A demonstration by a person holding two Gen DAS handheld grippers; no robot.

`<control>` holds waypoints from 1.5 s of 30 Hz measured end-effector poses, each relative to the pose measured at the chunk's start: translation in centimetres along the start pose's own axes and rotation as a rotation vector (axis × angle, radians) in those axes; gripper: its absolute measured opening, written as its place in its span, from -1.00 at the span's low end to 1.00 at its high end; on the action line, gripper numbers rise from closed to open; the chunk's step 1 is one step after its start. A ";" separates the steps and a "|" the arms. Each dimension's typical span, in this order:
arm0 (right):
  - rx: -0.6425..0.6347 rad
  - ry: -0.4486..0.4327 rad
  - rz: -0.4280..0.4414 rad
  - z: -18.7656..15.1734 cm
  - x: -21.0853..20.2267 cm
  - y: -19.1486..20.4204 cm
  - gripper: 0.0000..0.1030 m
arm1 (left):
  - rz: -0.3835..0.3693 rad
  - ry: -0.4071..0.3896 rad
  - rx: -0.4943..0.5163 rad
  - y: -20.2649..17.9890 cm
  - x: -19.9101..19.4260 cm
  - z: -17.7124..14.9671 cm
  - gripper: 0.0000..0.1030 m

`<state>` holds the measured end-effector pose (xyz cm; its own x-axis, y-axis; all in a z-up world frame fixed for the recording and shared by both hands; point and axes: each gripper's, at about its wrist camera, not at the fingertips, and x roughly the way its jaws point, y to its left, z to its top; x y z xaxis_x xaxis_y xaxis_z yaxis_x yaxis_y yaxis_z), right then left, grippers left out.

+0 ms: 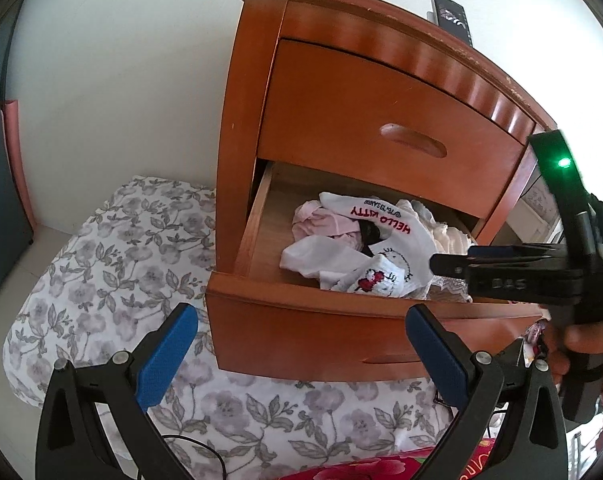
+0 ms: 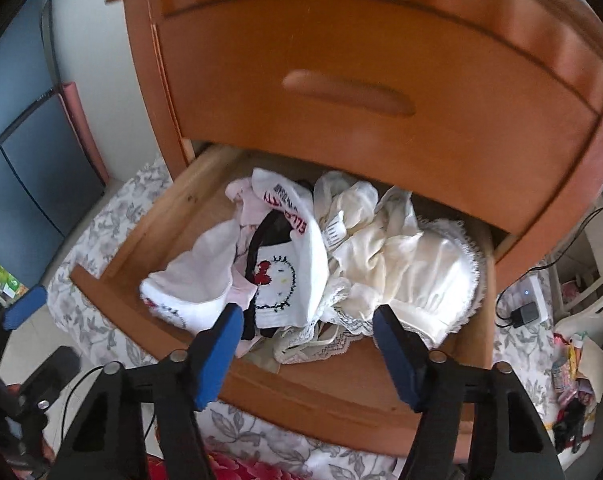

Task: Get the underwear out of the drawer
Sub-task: 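Close the right tool on the white Hello Kitty sock and lift it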

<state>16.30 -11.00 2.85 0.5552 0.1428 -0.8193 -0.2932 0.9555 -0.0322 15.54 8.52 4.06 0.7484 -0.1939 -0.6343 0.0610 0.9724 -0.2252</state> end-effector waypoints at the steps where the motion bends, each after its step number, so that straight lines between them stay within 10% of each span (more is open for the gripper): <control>1: 0.000 0.010 -0.003 0.1 0.6 0.0 0.25 | 0.000 0.002 -0.002 0.1 0.1 0.0 1.00; 19: 0.045 0.026 -0.003 1.0 4.5 -0.6 -0.84 | -0.003 0.024 -0.013 0.4 1.3 -0.4 1.00; 45: 0.075 -0.225 0.029 0.8 -6.7 -2.9 -0.91 | 0.001 -0.007 0.004 -1.2 -1.0 0.3 1.00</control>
<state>14.08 -14.48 8.91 0.7092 0.2166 -0.6709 -0.2575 0.9655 0.0396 14.90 7.61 5.17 0.7533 -0.1919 -0.6291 0.0631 0.9732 -0.2212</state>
